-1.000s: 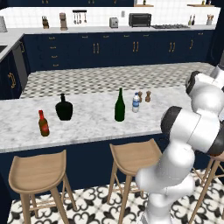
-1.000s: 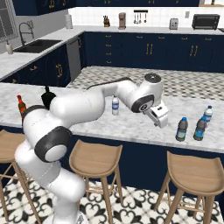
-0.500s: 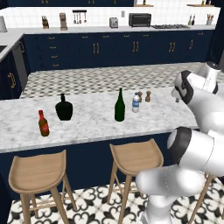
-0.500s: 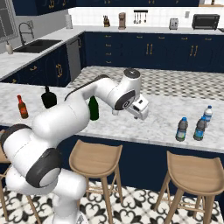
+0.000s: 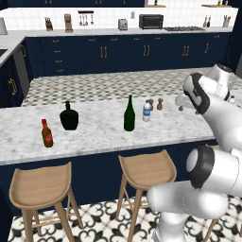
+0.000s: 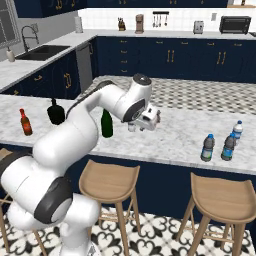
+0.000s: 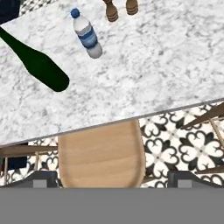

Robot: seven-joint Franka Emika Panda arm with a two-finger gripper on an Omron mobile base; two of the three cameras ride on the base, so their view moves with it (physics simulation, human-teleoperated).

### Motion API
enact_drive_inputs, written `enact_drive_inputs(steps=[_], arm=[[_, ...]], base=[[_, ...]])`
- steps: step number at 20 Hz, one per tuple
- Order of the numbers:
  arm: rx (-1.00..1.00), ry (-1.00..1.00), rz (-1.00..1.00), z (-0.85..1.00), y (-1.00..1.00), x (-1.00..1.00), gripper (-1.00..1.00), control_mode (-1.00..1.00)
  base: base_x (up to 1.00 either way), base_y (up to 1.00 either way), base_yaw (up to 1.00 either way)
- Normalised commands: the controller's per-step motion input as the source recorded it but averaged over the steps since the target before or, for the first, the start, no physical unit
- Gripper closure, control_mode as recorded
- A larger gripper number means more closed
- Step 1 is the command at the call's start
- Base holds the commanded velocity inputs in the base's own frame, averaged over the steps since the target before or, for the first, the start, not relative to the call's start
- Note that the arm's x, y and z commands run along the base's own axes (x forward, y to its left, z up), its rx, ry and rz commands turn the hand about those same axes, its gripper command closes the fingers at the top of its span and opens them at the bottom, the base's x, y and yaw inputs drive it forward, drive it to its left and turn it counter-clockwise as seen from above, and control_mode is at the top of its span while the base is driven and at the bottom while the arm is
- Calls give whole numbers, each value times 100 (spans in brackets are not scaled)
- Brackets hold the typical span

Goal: Move the plastic bottles in the middle to the plastics group, and the glass bottles in the middle to the glass group.

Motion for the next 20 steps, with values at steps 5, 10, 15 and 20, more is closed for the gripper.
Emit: enact_drive_inputs(steps=[5,10,15,20], arm=[[-1,0,17,4,93,4,-100,-100],[-3,0,2,5,92,26,-100,-100],[0,-1,2,9,50,32,-100,-100],[-1,-5,4,3,42,45,-100,-100]], base=[[0,0,0],[0,0,0],[0,0,0],[0,0,0]])
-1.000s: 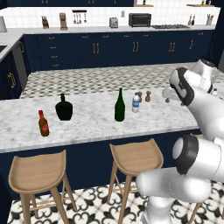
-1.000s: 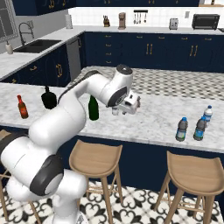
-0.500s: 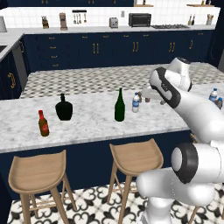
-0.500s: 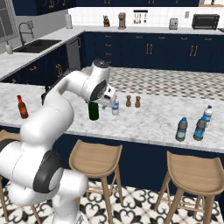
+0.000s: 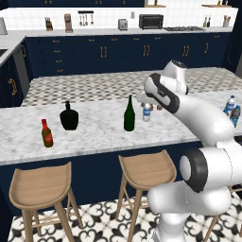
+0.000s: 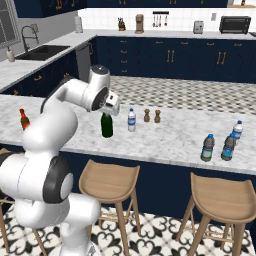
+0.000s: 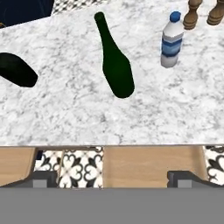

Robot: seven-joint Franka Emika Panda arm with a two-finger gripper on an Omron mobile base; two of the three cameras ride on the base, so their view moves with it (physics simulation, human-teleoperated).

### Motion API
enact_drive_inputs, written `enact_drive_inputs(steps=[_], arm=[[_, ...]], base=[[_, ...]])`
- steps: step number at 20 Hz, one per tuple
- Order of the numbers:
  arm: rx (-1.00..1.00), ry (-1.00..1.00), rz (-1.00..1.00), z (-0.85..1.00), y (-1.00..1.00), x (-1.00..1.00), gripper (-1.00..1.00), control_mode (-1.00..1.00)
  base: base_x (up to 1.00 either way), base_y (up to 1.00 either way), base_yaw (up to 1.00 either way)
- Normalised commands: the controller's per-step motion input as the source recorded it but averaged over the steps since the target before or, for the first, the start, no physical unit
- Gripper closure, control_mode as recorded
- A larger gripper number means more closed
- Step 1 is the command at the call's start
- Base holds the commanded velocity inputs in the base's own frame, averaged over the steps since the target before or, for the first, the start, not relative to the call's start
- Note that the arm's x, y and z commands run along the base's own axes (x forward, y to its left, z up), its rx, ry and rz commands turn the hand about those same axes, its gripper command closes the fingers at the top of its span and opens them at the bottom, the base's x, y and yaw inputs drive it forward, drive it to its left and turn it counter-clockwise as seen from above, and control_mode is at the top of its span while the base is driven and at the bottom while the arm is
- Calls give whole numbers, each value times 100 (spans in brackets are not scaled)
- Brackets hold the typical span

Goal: Move the plastic bottles in the middle to the plastics group, and the glass bottles in the middle to the glass group.

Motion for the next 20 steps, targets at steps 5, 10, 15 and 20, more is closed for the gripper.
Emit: enact_drive_inputs(steps=[5,10,15,20], arm=[[-8,-18,0,0,18,22,-100,-100],[-16,-22,0,0,32,5,-100,-100],[-6,-11,0,0,14,17,-100,-100],[0,0,0,0,1,43,-100,-100]], base=[[0,0,0],[0,0,0],[0,0,0],[0,0,0]])
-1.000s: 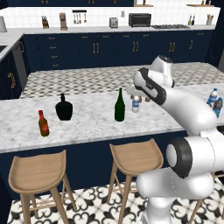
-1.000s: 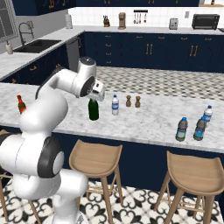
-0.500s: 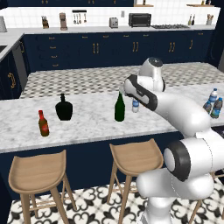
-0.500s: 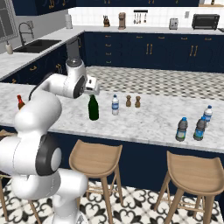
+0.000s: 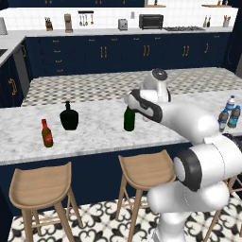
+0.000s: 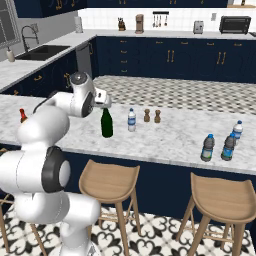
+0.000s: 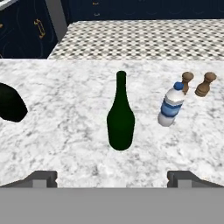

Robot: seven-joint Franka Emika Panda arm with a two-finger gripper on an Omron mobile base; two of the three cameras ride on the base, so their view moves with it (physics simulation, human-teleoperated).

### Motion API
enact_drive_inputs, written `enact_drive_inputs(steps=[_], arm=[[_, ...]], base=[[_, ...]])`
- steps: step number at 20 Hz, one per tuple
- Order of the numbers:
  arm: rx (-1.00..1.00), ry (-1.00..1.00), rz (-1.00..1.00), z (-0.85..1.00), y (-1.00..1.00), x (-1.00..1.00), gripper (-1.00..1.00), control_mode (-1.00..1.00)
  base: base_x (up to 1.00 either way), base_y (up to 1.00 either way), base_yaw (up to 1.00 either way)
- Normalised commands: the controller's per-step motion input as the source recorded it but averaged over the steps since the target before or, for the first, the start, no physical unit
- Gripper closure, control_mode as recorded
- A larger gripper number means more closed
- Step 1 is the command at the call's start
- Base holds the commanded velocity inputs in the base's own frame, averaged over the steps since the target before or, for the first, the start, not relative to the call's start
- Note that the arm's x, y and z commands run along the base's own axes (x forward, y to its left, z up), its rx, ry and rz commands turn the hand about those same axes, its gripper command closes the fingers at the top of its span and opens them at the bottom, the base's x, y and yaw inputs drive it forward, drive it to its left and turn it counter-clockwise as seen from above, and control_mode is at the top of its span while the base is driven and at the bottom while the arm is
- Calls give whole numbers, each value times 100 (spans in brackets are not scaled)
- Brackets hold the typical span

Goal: Move the plastic bottles in the middle to the plastics group, and the glass bottles in the middle to the glass group.

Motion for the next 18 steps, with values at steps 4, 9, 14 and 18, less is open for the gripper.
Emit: enact_drive_inputs(steps=[4,9,14,18], arm=[[0,0,0,0,0,39,-100,-100],[0,0,0,0,0,44,-100,-100],[0,0,0,-5,0,40,-100,-100],[0,0,0,-14,0,31,-100,-100]], base=[[0,0,0],[0,0,0],[0,0,0],[0,0,0]])
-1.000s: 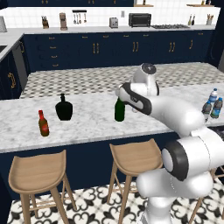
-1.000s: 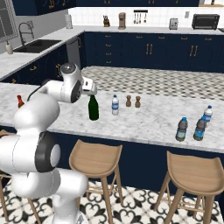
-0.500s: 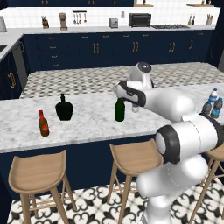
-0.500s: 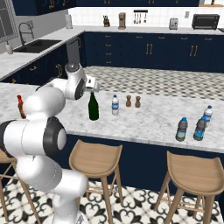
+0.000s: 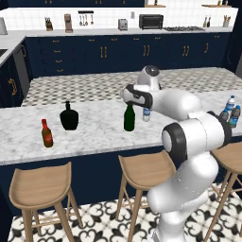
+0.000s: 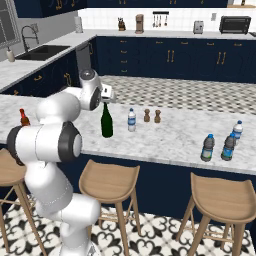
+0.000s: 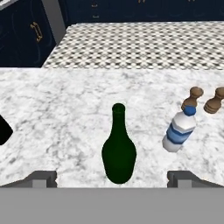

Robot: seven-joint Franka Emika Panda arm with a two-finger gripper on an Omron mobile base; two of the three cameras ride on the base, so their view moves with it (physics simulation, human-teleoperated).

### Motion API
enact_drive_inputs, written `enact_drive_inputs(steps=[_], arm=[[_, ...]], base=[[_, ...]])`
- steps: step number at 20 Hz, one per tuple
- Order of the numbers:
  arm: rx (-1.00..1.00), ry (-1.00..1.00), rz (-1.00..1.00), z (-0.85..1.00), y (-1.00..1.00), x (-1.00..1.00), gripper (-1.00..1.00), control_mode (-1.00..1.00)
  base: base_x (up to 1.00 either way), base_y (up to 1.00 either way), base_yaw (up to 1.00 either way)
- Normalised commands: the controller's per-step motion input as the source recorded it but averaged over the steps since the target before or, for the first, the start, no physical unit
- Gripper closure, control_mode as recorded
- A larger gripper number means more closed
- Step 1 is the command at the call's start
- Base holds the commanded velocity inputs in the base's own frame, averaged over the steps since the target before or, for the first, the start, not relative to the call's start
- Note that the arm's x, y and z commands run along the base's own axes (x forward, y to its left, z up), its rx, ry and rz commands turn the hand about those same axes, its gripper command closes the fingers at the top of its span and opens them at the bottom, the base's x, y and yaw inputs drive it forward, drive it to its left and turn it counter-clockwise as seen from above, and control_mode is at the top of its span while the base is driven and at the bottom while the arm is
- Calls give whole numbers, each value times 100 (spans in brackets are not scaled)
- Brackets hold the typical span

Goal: Move the plastic bottles in the middle to the plastics group, and the glass bottles in the middle to the glass group.

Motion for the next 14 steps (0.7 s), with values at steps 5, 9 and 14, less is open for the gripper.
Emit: enact_drive_inputs(steps=[5,9,14], arm=[[0,0,0,-16,0,38,-100,-100],[0,0,0,-17,0,37,-100,-100],[0,0,0,-7,0,32,-100,-100]], base=[[0,0,0],[0,0,0],[0,0,0]])
